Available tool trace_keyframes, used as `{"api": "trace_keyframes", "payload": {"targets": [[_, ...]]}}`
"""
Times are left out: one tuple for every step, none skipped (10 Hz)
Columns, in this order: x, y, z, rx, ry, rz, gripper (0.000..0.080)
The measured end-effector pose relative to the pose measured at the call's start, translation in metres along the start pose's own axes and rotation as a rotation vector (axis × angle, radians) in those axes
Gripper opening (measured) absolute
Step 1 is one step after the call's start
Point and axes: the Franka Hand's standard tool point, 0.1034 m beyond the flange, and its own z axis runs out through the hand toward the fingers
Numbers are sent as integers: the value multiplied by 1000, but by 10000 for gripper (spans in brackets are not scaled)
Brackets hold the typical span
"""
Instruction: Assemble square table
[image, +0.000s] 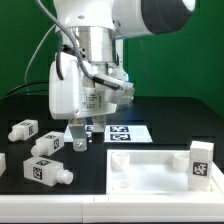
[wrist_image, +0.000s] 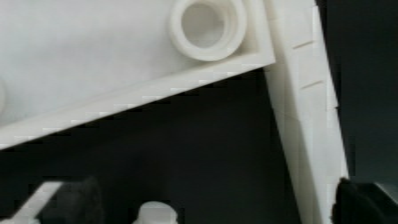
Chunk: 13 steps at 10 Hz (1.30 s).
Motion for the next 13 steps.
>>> {"api": "trace_keyframes", "payload": {"targets": [[22, 9, 9, 9, 9, 40, 648], [31, 14, 15, 9, 6, 51, 648], [50, 19, 20, 43, 34, 24, 648], [62, 27, 30, 47, 60, 28, 648], [59, 32, 35, 43, 64, 29, 648], [56, 33, 37, 41, 63, 32, 648], [55, 34, 39, 40, 67, 34, 648], [54, 42, 45, 28, 75, 37, 648], [56, 41, 44, 36, 86, 37, 648], [56, 40, 44, 37, 86, 38, 648], [56, 40, 44, 37, 86, 38, 559], [56, 41, 44, 37, 86, 38, 376], [56, 40, 44, 37, 86, 38, 376]]}}
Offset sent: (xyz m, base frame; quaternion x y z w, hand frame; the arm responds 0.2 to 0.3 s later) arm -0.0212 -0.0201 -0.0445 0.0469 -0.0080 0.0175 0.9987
